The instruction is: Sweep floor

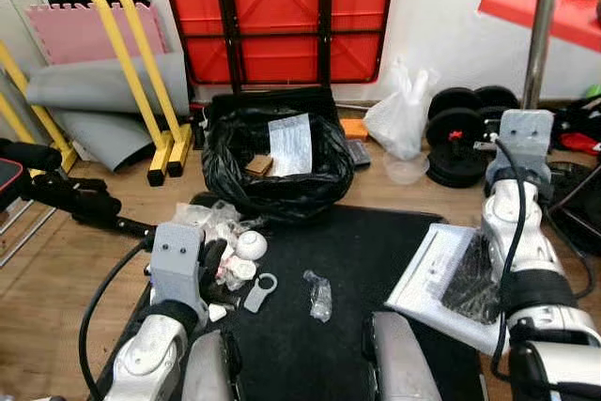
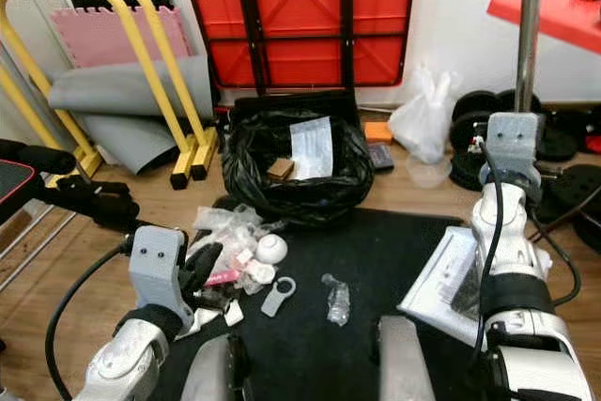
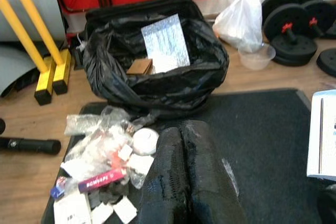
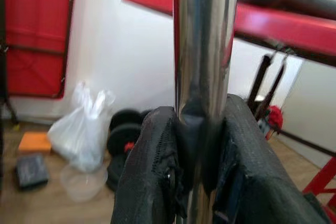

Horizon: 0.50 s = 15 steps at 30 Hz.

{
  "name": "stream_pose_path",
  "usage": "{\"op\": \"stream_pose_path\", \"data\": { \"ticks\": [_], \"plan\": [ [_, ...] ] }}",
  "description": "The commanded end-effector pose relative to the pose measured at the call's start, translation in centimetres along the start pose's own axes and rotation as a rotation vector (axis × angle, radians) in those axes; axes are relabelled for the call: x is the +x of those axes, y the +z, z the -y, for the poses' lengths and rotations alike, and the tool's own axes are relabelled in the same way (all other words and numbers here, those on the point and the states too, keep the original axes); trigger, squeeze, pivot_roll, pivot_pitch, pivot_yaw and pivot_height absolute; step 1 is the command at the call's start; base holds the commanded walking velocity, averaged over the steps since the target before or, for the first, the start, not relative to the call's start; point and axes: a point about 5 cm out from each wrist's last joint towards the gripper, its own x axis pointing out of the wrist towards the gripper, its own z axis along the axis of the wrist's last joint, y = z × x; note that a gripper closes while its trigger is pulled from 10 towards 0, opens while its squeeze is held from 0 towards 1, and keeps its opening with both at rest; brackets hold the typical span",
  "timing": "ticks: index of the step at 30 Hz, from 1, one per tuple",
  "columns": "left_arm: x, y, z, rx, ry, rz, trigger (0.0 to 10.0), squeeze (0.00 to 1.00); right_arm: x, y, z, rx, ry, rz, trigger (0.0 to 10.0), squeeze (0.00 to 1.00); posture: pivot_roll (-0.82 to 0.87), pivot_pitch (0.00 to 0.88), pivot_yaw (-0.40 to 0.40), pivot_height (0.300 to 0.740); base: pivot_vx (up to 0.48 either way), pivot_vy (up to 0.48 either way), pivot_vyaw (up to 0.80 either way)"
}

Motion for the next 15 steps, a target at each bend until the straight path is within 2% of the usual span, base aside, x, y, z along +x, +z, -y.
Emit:
{"op": "stream_pose_path", "data": {
  "ticks": [1, 6, 7, 10, 12, 15],
  "plan": [
    [-0.3, 0.0, -0.2, 0.005, -0.016, -0.011, 10.0, 0.0, 0.3, 1.3, -0.9, 0.018, 0.063, 0.075, 10.0, 0.0, 0.02, 0.055, 0.048, 0.47, 0.0, 0.0, 0.0],
    [-0.4, 0.1, -0.3, 0.008, -0.017, -0.016, 10.0, 0.0, 0.5, 1.3, -1.3, 0.04, 0.11, 0.078, 10.0, 0.0, 0.02, 0.059, 0.052, 0.46, 0.0, 0.0, 0.0],
    [-0.6, 0.1, -0.3, 0.009, -0.019, -0.022, 10.0, 0.0, 1.1, 1.7, -1.4, 0.075, 0.196, 0.075, 10.0, 0.0, 0.03, 0.075, 0.06, 0.45, 0.0, 0.0, 0.0],
    [-0.6, 0.1, -0.3, 0.009, -0.019, -0.022, 10.0, 0.0, 1.1, 1.7, -1.4, 0.075, 0.196, 0.075, 10.0, 0.0, 0.03, 0.075, 0.06, 0.45, 0.0, 0.0, 0.0],
    [-0.9, 0.2, -0.3, 0.012, -0.021, -0.027, 10.0, 0.0, 1.9, 1.9, -0.9, 0.084, 0.289, 0.068, 10.0, 0.0, 0.04, 0.09, 0.064, 0.44, 0.0, 0.0, 0.0],
    [-1.1, 0.3, -0.3, 0.015, -0.022, -0.03, 10.0, 0.0, 2.3, 2.0, -0.3, 0.083, 0.327, 0.07, 10.0, 0.0, 0.05, 0.1, 0.069, 0.43, 0.0, 0.0, 0.0]
  ]
}}
